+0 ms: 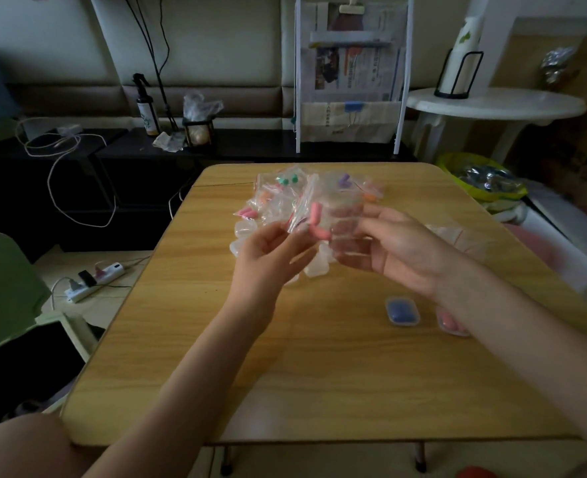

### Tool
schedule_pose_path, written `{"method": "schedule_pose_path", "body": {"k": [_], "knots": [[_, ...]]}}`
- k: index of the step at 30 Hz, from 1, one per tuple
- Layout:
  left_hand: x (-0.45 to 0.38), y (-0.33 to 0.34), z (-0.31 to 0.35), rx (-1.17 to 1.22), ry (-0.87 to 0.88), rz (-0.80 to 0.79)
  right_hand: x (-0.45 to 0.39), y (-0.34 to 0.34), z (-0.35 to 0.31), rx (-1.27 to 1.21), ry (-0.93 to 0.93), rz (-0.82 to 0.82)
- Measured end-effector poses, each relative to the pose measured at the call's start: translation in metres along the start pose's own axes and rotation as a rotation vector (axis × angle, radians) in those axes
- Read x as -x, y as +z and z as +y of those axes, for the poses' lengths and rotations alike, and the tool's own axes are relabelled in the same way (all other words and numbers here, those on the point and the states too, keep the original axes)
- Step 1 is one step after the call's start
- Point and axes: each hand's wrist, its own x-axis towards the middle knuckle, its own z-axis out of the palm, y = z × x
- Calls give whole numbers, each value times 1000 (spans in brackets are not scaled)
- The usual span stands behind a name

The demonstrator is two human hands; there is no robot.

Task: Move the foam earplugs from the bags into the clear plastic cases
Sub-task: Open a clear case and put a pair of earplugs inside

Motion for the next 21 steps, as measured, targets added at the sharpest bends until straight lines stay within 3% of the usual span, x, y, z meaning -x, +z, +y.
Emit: {"method": "schedule_pose_path", "body": {"k": [2,5,9,16,21], "knots": [[2,1,3,63,9,3,9,-3,4,29,24,-3],[5,2,7,-74,105,0,18,-13,3,66,48,-50],[10,7,12,-213,161,-79,30,-17,8,340,-1,15],[9,3,21,168,-59,70,37,-16,14,463,-70,8],[10,-1,19,-104,61,13,34,-14,8,444,-134,103]]}}
